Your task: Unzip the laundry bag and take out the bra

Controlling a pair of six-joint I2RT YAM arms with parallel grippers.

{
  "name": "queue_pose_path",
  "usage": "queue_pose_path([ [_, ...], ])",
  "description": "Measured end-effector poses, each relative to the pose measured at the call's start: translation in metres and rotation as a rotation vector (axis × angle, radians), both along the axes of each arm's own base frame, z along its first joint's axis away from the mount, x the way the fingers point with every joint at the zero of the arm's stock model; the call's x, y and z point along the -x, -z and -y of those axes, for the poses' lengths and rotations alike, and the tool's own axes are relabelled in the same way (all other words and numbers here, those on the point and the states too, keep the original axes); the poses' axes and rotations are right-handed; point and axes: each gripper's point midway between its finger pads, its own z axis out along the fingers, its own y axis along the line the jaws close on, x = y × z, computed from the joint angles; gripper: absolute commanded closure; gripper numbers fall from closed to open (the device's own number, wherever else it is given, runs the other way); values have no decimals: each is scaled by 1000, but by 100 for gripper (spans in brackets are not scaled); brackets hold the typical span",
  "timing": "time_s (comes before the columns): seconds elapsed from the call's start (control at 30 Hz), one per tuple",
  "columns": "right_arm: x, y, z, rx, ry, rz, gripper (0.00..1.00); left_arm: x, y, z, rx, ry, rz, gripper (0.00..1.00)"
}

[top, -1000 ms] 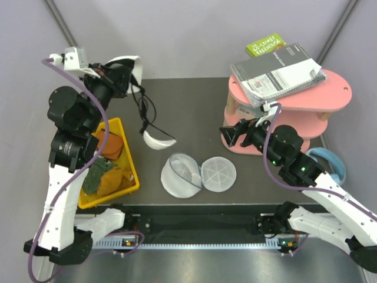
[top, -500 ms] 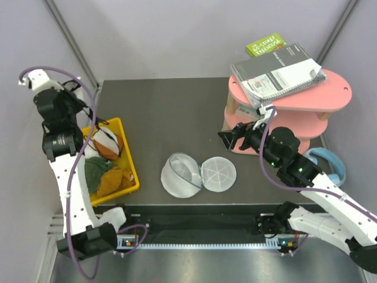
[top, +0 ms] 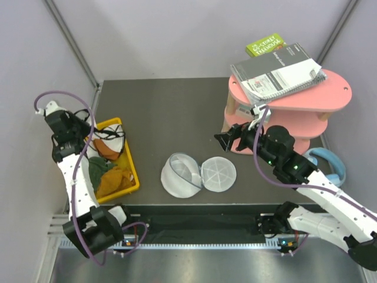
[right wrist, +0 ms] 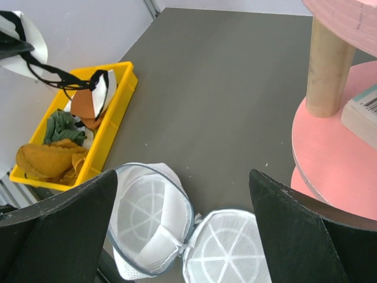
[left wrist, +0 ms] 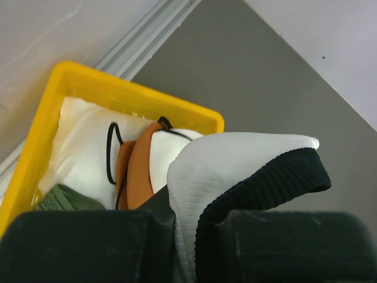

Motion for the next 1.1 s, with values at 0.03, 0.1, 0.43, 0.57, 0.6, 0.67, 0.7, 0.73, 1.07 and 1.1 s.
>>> queue_pose_path([
  [0.03,0,1,0,1,-2,-2,7,2,7,-2,21,-10,-9,100],
  [0.1,0,1,-1,2,-5,-3,7,7,20,-10,55,-39,-22,100],
  [0.43,1,16,-5,7,-20,-36,7,43,77,-46,173,-261,-114,51],
  [0.57,2,32,-6,17,-24,-71,7,50,96,-54,194,-318,-194,1],
  [0.6,2,34,-6,17,-23,-78,7,52,101,-56,198,-330,-215,1],
  [0.67,3,41,-6,23,-20,-98,7,57,106,-59,199,-359,-252,1],
  [0.7,2,44,-6,27,-16,-106,7,59,107,-61,193,-371,-265,1],
  [0.73,2,47,-6,29,-10,-116,7,61,106,-62,187,-379,-271,1],
  [1.07,-5,128,19,176,150,-339,9,69,70,-63,59,-359,-226,1],
  [1.1,-5,140,23,197,169,-369,9,65,66,-58,49,-332,-216,1],
])
